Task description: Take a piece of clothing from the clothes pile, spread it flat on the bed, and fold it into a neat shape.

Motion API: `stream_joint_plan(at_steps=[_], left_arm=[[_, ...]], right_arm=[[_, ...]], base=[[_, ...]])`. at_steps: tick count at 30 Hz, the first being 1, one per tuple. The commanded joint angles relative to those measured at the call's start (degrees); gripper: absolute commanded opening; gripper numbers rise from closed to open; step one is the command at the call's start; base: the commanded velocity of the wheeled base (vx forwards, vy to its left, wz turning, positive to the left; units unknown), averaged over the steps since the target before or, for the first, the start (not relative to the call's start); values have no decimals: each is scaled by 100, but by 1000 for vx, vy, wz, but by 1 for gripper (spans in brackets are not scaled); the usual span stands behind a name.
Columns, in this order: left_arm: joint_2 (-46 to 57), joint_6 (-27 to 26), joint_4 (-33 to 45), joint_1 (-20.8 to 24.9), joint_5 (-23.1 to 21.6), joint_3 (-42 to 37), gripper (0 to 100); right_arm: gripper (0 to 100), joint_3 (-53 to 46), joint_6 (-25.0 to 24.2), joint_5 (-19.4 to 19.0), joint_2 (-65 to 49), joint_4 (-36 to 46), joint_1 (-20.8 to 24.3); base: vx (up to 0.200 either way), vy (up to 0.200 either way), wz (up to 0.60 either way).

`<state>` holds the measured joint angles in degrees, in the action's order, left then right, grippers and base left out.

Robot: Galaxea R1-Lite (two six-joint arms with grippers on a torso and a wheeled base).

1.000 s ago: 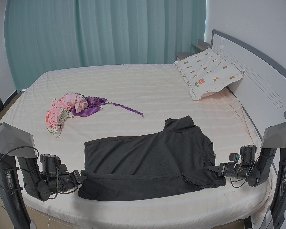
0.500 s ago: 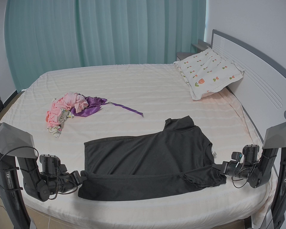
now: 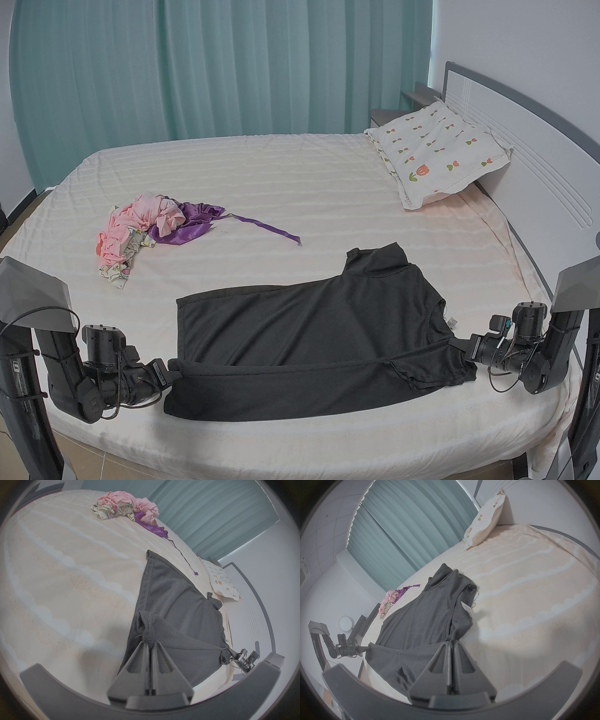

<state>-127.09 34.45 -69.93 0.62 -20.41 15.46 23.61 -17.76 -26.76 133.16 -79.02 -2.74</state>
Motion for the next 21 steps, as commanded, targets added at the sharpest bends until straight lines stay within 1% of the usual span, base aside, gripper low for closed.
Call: stream_joint_plan(at_steps=[1, 5, 9, 13, 14, 15, 21], left_arm=[[-35, 0, -4, -9, 2, -8, 0], [-53, -9, -4, -45, 2, -8, 0], [-115, -17, -4, -36, 10, 1, 0], [-115, -17, -4, -36, 10, -8, 0], [-115, -17, 5, -27, 2, -8, 0], [-115, -17, -4, -27, 10, -8, 100], [-115, -17, -4, -27, 2, -8, 100]], right_arm=[[0, 38, -8, 4, 131, -17, -51], [0, 126, -26, 13, 149, -17, -60], [0, 161, -201, 30, 228, -17, -51], [0, 152, -201, 57, 228, -8, -42], [100, 144, -201, 57, 237, -8, -25], [100, 152, -201, 57, 246, -8, -7], [100, 152, -228, 48, 193, -26, -42]], base=[[0, 0, 0], [0, 0, 0], [0, 0, 0], [0, 0, 0], [0, 0, 0], [0, 0, 0], [0, 0, 0]])
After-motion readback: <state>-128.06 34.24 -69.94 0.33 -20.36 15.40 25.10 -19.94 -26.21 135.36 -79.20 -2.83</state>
